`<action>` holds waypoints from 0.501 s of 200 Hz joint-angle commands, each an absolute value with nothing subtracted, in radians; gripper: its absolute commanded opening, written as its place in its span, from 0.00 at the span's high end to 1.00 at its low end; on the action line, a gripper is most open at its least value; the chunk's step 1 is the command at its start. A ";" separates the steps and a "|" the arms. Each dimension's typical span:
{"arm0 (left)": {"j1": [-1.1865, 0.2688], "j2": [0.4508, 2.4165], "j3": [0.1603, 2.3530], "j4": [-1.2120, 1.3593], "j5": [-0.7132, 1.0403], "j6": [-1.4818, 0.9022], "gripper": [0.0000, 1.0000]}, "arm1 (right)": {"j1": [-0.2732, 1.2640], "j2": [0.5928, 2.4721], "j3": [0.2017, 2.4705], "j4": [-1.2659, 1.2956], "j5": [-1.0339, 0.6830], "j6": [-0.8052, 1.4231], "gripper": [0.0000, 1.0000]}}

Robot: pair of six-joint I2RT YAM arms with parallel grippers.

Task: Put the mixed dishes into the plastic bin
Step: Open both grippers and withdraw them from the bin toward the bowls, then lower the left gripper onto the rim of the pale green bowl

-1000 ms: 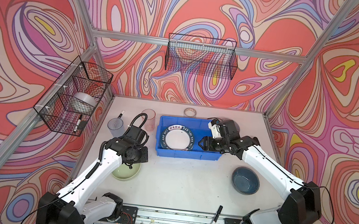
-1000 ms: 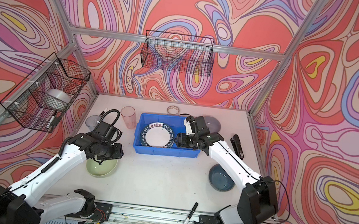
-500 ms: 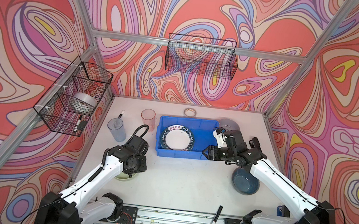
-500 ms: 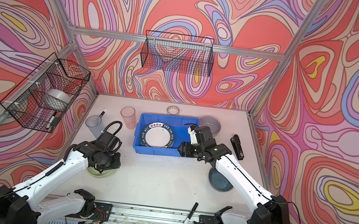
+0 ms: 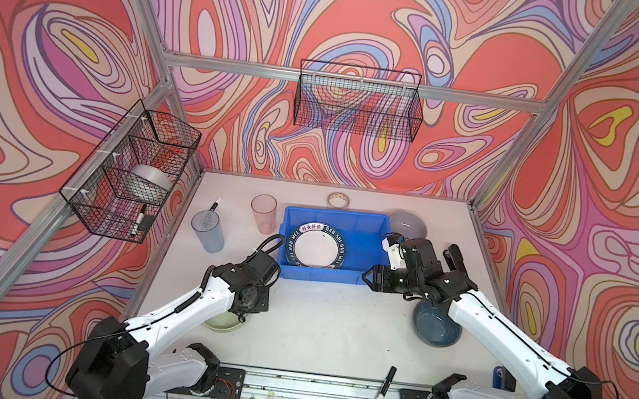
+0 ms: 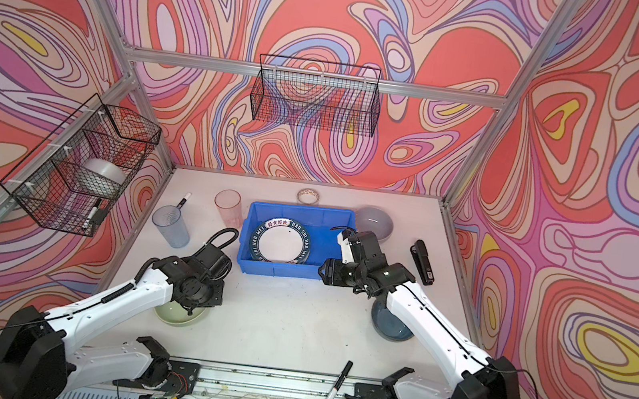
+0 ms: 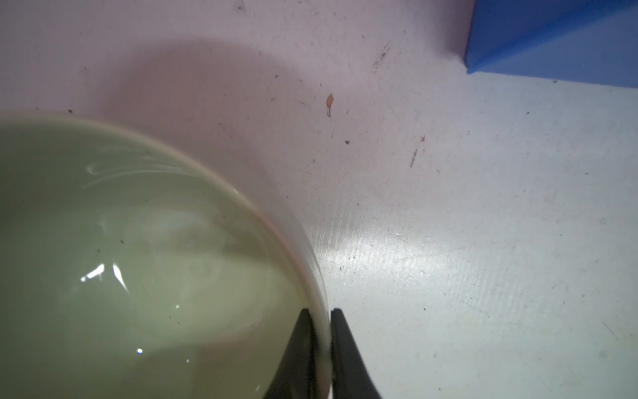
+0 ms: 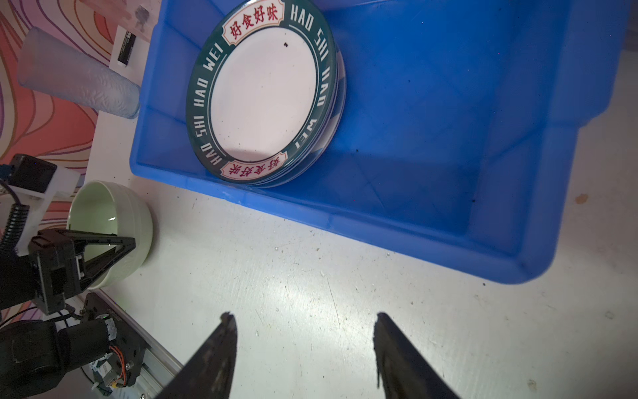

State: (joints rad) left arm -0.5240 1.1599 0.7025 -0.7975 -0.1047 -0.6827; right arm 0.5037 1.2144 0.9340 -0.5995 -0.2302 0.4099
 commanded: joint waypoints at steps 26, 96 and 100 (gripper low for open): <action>-0.582 1.133 0.675 -0.767 -0.040 -0.691 0.96 | 0.506 1.152 0.896 -0.625 -0.196 0.438 0.35; -0.836 1.142 0.680 -0.628 0.020 -0.824 0.96 | 0.506 1.123 0.898 -0.656 -0.128 0.466 0.35; -0.848 1.149 0.679 -0.617 0.022 -0.831 0.96 | 0.507 1.123 0.896 -0.655 -0.128 0.468 0.35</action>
State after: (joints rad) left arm -0.7895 1.1248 0.6910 -0.7464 -0.0780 -0.7353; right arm 0.5037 1.1366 0.9039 -0.6373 -0.1642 0.4503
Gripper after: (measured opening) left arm 0.104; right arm 0.647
